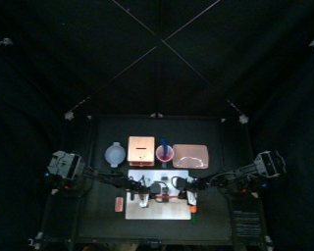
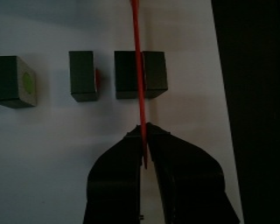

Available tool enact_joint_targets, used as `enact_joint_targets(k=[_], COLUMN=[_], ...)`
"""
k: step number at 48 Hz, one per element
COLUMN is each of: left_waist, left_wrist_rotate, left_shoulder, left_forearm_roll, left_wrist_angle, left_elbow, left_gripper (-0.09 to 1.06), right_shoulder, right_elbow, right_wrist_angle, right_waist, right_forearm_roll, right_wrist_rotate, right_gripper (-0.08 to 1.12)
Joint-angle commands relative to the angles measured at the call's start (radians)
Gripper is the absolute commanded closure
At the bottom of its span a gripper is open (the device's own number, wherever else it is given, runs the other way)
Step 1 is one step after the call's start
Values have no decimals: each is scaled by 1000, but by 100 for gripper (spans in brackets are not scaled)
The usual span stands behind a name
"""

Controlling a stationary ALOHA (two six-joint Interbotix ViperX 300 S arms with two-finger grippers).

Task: Place sushi on board then cut the sushi with the knife then place the pieces on the plate
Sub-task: Cut the sushi into 4 pieces

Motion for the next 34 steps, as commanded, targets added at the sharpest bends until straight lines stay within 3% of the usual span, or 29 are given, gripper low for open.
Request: enact_joint_targets(k=[1,6,19,34], left_waist=[-6,-6,-12,-41], left_wrist_rotate=[0,0,0,-2], left_shoulder=[-3,6,18,6], left_forearm_roll=[-17,-31,-31,-34], left_wrist_angle=[5,6,5,6], left_elbow=[-3,-2,-6,-8], left_gripper=[47,47,47,47], right_shoulder=[11,37,91,91], right_elbow=[-11,-23,-60,-72], right_wrist_angle=[3,3,5,9], right_waist=[23,34,58,94], right_forearm_roll=[8,11,12,52], right_wrist_rotate=[0,0,2,2], right_gripper=[67,67,67,67])
